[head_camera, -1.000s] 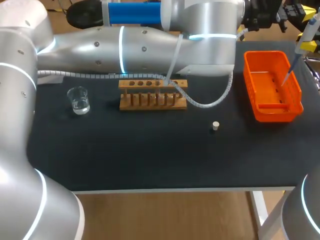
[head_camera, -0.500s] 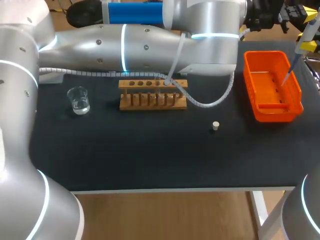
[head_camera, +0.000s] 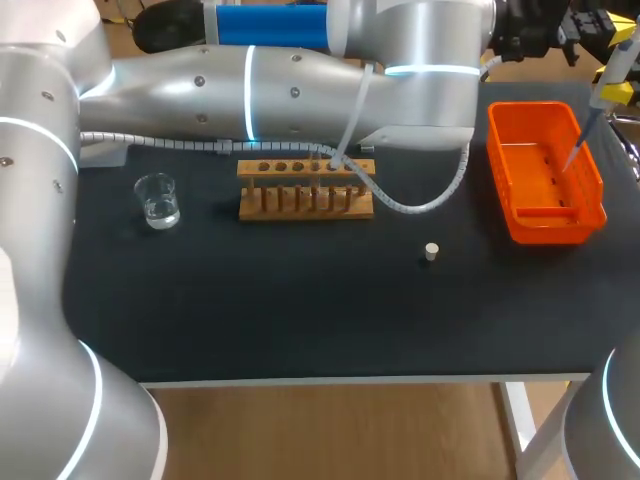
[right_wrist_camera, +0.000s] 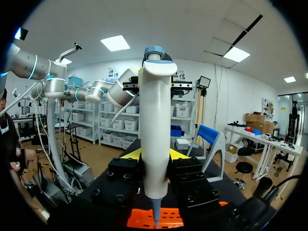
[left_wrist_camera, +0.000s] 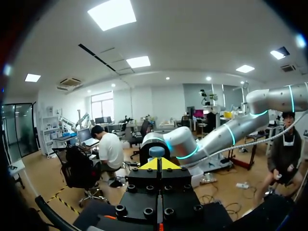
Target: Invert the test tube, pick up the pipette, mount the tip to pipette, aspirate from beaker and dispense into the tube, eject the tip, return the pipette, and cap with the stopper.
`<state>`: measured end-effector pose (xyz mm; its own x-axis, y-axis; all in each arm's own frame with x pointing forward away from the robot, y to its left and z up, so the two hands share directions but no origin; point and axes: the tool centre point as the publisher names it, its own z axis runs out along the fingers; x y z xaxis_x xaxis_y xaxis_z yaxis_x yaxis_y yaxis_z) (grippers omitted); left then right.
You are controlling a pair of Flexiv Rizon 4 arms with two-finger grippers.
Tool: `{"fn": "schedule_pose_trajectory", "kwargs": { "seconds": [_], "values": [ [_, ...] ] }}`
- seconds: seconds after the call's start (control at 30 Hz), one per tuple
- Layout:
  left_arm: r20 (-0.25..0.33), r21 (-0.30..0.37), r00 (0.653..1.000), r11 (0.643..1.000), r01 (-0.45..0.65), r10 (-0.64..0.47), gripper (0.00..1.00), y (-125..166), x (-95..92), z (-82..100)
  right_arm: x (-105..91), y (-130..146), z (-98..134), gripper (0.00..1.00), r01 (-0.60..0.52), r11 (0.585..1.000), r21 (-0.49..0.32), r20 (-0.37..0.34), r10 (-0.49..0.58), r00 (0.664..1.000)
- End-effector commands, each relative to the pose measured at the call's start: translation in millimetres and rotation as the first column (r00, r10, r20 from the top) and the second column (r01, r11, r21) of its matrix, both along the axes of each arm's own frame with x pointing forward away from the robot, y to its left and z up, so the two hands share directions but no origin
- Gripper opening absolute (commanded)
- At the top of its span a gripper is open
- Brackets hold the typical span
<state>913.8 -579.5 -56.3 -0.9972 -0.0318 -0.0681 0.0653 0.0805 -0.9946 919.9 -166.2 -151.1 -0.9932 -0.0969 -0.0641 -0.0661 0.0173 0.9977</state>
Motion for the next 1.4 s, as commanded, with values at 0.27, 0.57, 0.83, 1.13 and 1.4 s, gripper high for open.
{"fn": "schedule_pose_trajectory", "kwargs": {
  "seconds": [0.27,0.57,0.83,1.13,1.4],
  "values": [
    [-0.011,0.013,1.0,1.0,-0.006,0.006,0.0,-4.7,0.0,-8.8,-0.7,0.5,1.6,0.0,0.002,1.0,-0.002,0.001,-0.002,1.0],
    [-0.015,0.023,1.0,1.0,-0.014,0.014,0.0,-2.9,-0.2,-14.1,-0.7,0.5,1.6,0.0,0.002,1.0,-0.002,0.001,-0.002,1.0],
    [-0.004,0.032,1.0,0.999,-0.02,0.02,0.0,-0.7,-0.7,-19.1,-0.7,0.5,1.6,0.0,0.002,1.0,-0.002,0.001,-0.002,1.0],
    [-0.011,0.04,1.0,0.999,-0.021,0.021,0.0,0.4,-0.2,-24.8,-0.7,0.5,1.6,0.0,0.002,1.0,-0.002,0.001,-0.002,1.0],
    [-0.019,0.059,1.0,0.998,-0.016,0.017,0.0,-0.4,0.0,-27.6,-0.7,0.5,1.6,0.0,0.002,1.0,-0.002,0.001,-0.002,1.0]
  ]
}}
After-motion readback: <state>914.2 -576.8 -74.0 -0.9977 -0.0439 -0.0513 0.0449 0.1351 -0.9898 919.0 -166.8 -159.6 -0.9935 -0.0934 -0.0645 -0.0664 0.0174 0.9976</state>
